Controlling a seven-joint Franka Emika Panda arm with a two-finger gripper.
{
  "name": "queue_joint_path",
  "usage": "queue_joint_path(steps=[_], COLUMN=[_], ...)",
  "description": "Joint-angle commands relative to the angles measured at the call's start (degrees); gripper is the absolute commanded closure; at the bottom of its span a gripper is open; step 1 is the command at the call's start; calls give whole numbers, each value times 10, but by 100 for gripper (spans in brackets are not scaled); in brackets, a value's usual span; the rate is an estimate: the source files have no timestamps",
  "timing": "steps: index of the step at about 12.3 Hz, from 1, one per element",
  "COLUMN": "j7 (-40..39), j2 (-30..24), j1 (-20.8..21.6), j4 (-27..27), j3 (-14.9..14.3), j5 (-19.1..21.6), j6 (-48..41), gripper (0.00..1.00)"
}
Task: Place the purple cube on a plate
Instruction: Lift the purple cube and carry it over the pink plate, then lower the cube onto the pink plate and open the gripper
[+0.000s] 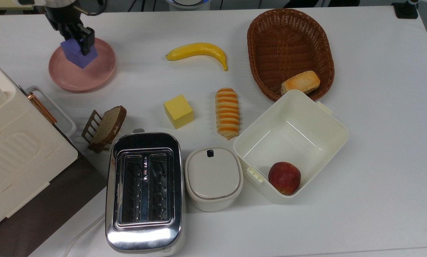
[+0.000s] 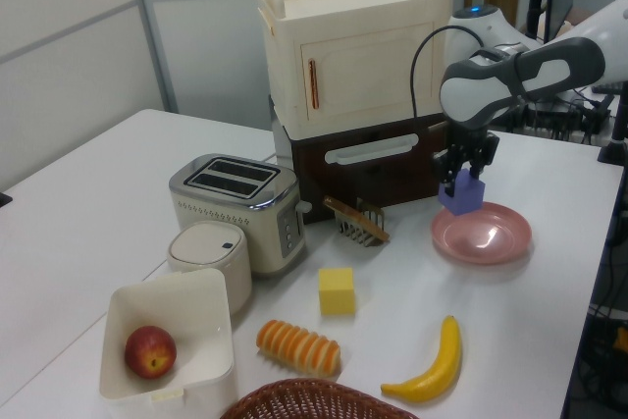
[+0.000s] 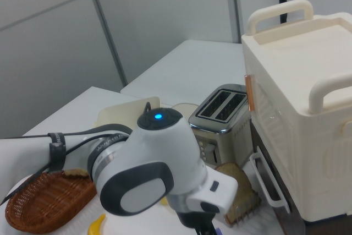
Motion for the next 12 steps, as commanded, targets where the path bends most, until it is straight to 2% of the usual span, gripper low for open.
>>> queue_joint_path(steps=[1,4,11,12], j7=[-30,-50,-51,-51], j2=[-2,16,54,54], j1=[4,-1,1,1], j4=[-13,-13,-8,-7], j3=[-29,-38,-38,-38], j5=[-1,-1,-1,-1], j6=[-1,2,5,5], gripper=[89,89,88,74])
